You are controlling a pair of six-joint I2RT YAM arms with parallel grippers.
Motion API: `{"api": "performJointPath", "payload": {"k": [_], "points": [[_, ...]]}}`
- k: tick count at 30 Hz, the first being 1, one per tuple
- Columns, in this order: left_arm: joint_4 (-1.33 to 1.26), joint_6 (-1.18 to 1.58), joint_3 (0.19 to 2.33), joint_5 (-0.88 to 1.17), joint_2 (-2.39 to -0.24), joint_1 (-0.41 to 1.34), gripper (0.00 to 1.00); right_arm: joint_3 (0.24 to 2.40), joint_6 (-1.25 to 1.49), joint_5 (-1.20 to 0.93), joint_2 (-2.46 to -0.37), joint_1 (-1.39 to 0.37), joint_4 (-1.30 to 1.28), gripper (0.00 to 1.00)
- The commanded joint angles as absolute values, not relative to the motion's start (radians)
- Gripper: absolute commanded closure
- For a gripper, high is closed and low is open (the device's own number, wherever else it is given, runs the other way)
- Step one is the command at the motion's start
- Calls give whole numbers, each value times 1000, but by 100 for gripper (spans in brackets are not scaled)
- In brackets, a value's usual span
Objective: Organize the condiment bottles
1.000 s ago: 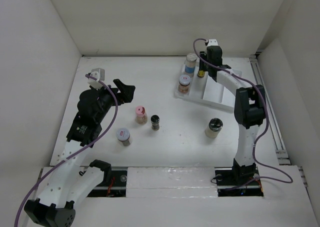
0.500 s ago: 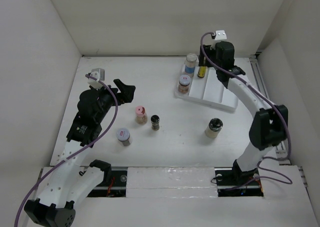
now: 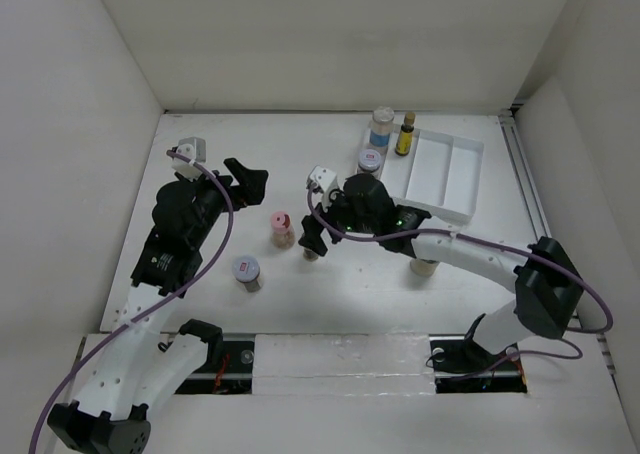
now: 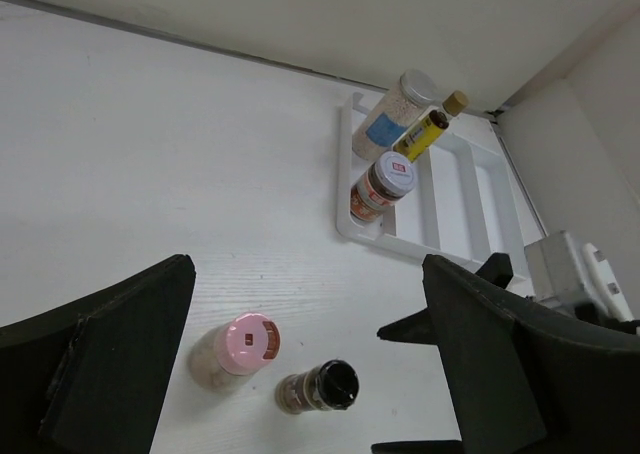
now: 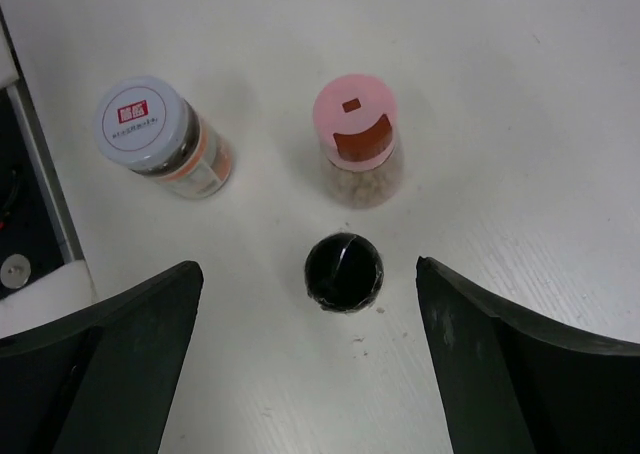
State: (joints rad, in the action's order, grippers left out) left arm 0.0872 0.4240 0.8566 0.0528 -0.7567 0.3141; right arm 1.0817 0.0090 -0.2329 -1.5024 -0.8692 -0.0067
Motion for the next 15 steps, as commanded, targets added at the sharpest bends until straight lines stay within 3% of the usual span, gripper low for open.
{"api": "performJointPath", "payload": {"k": [1, 8, 15], "points": [[55, 419, 854, 37, -736, 316, 6, 1097, -15, -249, -1520, -896, -32, 6], [55, 419, 854, 37, -736, 316, 6, 1121, -15, -172, -1637, -914, -43, 7], [55, 419, 854, 48, -746, 316, 6, 1169, -15, -84, -1700, -923, 1, 24]]}}
